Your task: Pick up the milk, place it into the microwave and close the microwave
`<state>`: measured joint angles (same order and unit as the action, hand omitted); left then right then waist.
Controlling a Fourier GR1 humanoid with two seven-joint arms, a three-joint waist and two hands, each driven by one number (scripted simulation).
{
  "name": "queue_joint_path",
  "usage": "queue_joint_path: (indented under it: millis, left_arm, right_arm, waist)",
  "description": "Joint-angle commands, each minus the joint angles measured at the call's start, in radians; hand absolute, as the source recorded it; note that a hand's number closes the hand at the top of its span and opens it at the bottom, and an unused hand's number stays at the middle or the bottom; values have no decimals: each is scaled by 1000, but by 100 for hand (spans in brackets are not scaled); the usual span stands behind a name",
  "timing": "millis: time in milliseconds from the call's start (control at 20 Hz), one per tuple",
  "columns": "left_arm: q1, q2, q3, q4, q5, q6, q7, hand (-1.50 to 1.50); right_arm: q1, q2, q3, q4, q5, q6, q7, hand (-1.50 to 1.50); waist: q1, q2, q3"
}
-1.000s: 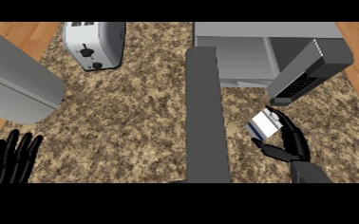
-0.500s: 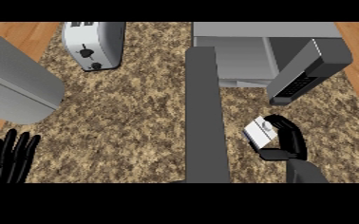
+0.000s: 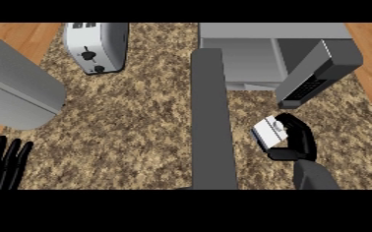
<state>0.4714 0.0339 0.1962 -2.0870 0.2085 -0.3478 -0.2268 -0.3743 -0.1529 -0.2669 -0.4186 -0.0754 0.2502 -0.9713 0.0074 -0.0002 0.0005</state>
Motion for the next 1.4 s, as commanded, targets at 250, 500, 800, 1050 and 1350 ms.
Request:
queue_joint_path:
  millis: [250, 500, 800, 1050, 1350]
  left_arm:
    - [96, -17, 31, 1, 6, -71, -86, -150]
    - [111, -14, 36, -88, 56, -62, -3, -150]
    - [49, -32, 32, 7, 10, -49, -41, -150]
    - [74, -23, 91, -5, 58, -92, -32, -150]
    - [-14, 38, 166, 46, 125, -98, 20, -150]
  right_arm:
    - [153, 96, 139, -388, 1, 22, 123, 150]
    - [381, 150, 249, -754, 5, -30, 282, 150]
    - [524, 152, 395, -1107, -96, -176, 533, 150]
    - [532, 153, 486, -1270, -90, -313, 658, 150]
    - [357, 152, 590, -1186, -61, -514, 650, 150]
  waist:
    - [-12, -8, -2]
    - [-17, -8, -2]
    - [-13, -4, -1]
    - [-6, -2, -1]
    - [-2, 0, -1]
